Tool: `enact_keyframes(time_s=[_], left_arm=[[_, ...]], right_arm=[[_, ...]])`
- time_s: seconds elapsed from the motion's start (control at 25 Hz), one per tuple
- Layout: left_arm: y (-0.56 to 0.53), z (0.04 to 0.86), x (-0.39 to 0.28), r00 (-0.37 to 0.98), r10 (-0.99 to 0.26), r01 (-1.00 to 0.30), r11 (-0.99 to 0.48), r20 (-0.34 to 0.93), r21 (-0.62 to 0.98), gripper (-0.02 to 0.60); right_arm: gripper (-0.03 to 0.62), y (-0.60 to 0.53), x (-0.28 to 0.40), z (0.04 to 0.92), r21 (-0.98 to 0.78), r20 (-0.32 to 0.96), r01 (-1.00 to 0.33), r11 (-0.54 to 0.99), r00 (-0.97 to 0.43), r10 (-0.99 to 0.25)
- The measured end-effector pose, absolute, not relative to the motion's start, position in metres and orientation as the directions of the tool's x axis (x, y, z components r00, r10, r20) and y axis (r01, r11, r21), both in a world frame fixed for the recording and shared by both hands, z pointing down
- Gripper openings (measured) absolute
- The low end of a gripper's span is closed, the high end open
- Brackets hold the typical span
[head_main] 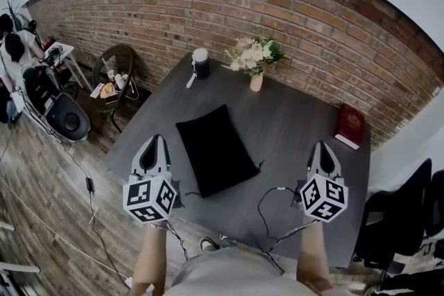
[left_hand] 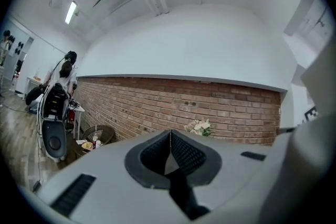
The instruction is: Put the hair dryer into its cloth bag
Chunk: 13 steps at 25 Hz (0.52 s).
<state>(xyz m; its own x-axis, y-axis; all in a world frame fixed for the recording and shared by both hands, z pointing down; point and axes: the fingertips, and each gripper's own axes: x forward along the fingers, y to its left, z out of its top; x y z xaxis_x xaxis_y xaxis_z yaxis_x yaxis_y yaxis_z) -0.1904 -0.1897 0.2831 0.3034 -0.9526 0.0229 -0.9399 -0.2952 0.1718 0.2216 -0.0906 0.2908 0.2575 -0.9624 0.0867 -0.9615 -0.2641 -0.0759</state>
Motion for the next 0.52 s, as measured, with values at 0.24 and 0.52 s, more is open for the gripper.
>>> enact_keyframes(time_s=[0.24,0.52], left_arm=[[-0.19,0.284,-0.19,0.321,-0.947,-0.934,-0.311,0.029,0.176,0.009],[-0.188,0.293,-0.187,0.337,-0.94,-0.929,-0.324,0.047,0.179,0.009]], right_arm=[[0.0,-0.091,0.215,0.294,-0.08,0.097,-0.962,-0.261,0.253,-0.963],[0.0,-0.089,0.208,0.301,-0.081,0.105,-0.965,-0.251,0.242,-0.964]])
